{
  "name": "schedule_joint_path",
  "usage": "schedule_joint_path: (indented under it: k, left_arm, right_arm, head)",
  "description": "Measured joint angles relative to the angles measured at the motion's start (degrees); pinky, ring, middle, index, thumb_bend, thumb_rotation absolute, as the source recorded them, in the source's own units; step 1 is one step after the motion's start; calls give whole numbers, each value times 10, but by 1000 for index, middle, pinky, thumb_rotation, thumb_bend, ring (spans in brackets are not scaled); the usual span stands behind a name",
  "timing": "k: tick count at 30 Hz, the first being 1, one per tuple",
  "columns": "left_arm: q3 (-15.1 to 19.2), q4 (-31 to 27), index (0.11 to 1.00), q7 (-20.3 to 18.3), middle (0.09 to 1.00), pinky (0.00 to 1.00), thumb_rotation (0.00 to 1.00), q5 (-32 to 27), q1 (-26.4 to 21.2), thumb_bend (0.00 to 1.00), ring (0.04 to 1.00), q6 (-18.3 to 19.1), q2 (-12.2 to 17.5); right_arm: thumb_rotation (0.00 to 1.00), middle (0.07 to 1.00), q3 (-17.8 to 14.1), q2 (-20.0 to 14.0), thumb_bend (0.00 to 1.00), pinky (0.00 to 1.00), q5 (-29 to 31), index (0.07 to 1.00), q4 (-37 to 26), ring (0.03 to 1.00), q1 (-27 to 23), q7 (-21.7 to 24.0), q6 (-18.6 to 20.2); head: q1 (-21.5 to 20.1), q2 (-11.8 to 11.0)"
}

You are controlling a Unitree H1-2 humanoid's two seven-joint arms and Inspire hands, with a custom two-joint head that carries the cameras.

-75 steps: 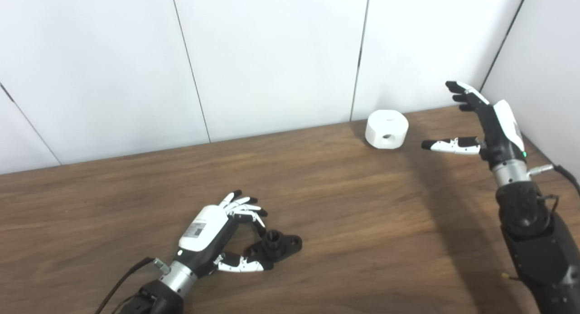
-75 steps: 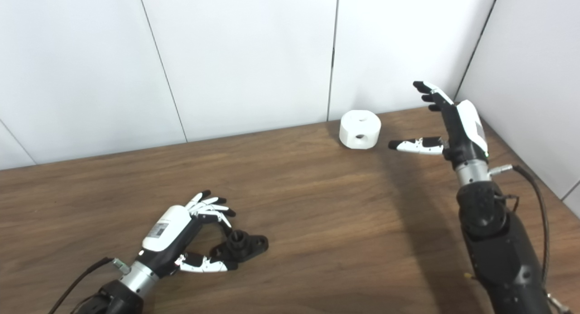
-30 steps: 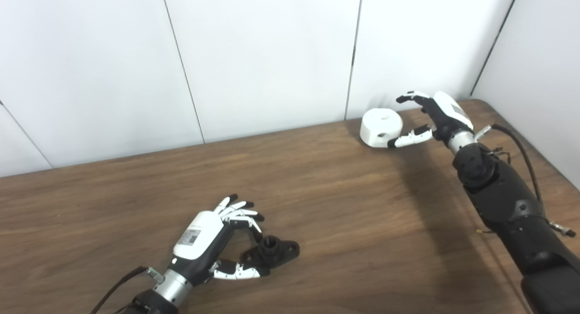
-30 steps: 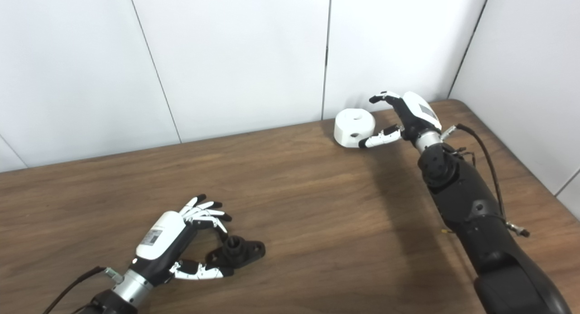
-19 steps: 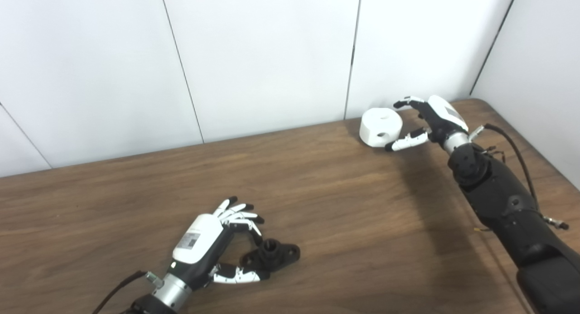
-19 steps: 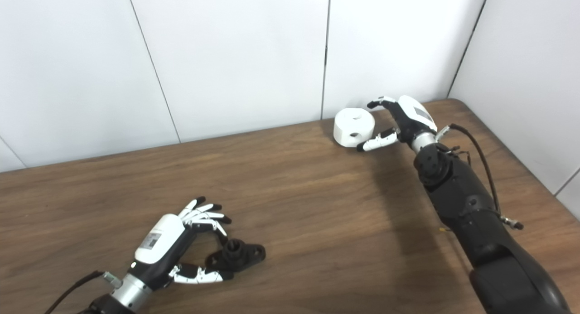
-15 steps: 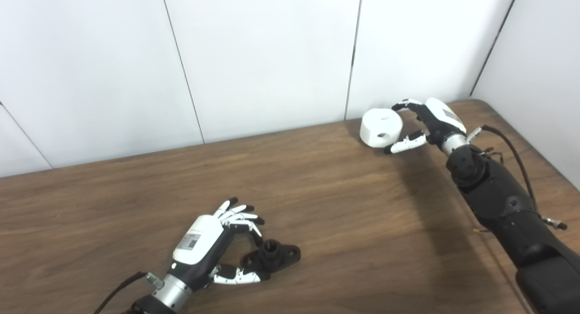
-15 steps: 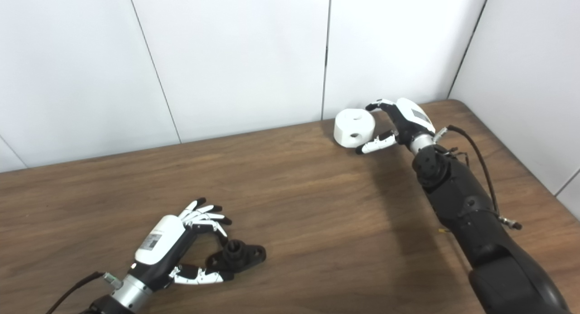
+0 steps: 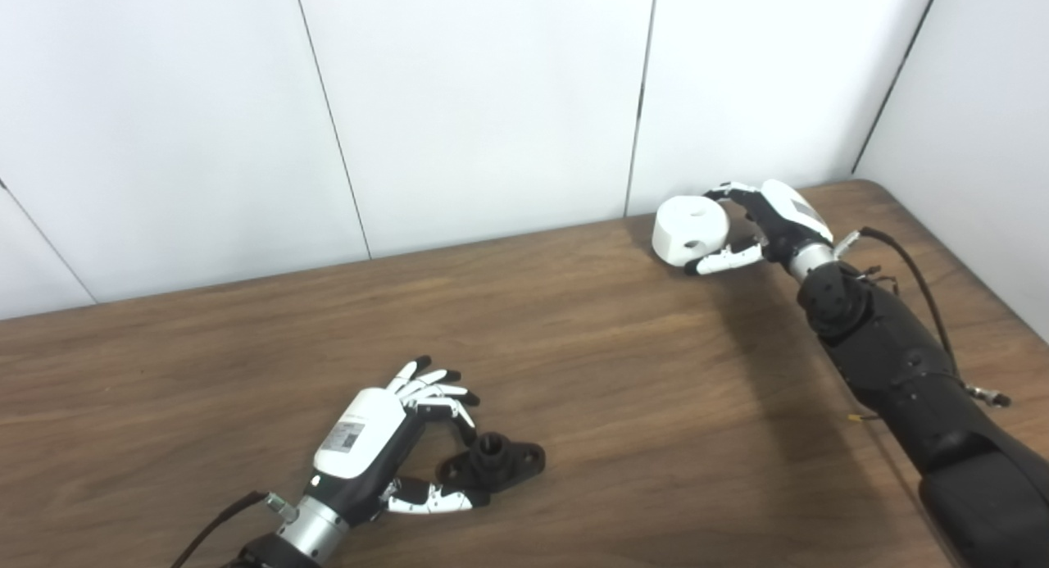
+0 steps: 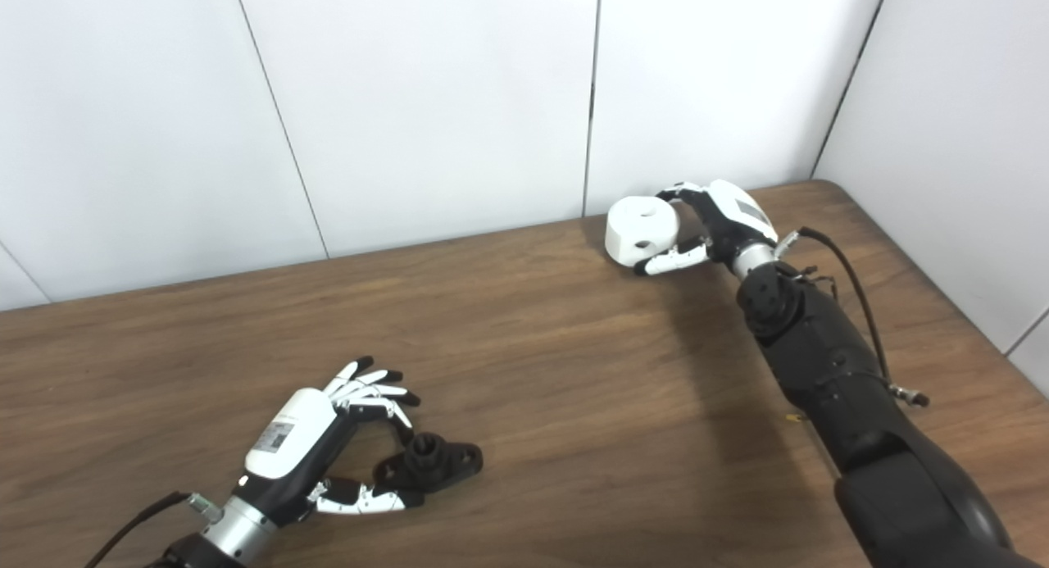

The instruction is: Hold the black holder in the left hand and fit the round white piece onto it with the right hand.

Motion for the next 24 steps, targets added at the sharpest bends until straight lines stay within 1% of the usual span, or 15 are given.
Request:
schedule_joint_path:
  k: [3,9,14,17,18,20,24]
  left_arm:
    - [0,0,484,1,754,994,62,4,0,524,883,0,-2]
    - [1,-1,484,1,758,1000,62,4,2,524,887,0,-3]
    - [2,-1,484,1,755,993,62,5,2,524,882,0,-4]
    - [2,-2,484,1,756,994,62,5,2,524,883,0,-4]
    - [2,-2,484,1,757,998,62,5,2,524,886,0,-4]
    - [3,-2,484,1,757,1000,62,5,2,524,885,1,-4]
    - [3,-3,484,1,754,988,62,5,3,524,879,1,-4]
  right_arm:
    - [320,927,2,1,854,833,0,811,16,958,-10,-1,-7]
    - [323,929,11,1,851,842,-1,825,53,957,-32,-3,-9]
    - [324,924,13,1,854,827,0,822,73,945,-41,-9,-28]
    - [306,925,15,1,834,825,1,815,80,946,-43,-9,-32]
    - [298,923,16,1,821,819,2,807,81,939,-43,-9,-34]
    - [291,918,17,1,798,809,2,793,82,926,-43,-10,-41]
    - [267,900,19,1,721,794,0,743,82,911,-43,-17,-50]
  head:
    - [-1,-1]
    - [0,-1]
    - [3,-3]
    - [3,-3]
    - [1,2]
    - [1,2]
    - [1,2]
